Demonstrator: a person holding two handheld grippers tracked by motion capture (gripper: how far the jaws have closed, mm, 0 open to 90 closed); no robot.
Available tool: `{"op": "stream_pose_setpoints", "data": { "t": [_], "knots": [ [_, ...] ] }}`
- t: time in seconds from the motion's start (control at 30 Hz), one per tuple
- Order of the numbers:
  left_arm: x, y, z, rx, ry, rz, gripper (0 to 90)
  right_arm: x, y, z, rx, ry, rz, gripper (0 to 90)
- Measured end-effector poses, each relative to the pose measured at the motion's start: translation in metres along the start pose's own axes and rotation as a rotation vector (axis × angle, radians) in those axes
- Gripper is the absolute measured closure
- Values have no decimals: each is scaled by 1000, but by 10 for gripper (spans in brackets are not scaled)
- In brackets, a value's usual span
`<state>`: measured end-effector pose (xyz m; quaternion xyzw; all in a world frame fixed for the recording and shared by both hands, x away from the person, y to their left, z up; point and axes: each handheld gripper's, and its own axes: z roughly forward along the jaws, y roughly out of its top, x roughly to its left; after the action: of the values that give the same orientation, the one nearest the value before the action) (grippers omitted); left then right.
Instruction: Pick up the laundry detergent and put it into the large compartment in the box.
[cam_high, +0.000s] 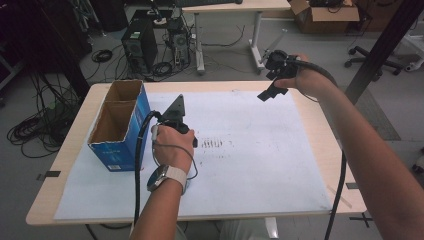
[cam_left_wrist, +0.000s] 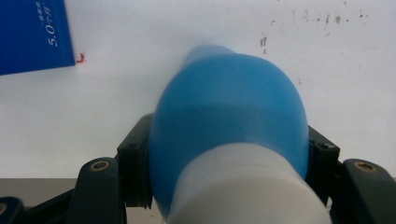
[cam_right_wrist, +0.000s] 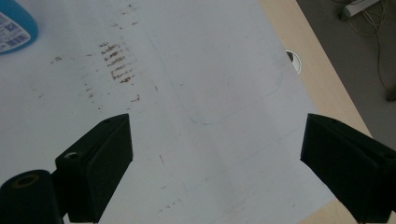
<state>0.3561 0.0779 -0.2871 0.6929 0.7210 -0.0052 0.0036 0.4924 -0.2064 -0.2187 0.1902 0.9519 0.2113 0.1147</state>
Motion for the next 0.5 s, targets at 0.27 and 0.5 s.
{"op": "stream_pose_setpoints", "data": {
  "t": [0.27,0.5],
  "knots": [
    [1,0,-1,-1,-9,11,372,-1,-1,0,-5,-3,0,92],
    [5,1,-7,-6,-37,27,374,-1,-2,-1,-5,-3,1,92]
  ]
}}
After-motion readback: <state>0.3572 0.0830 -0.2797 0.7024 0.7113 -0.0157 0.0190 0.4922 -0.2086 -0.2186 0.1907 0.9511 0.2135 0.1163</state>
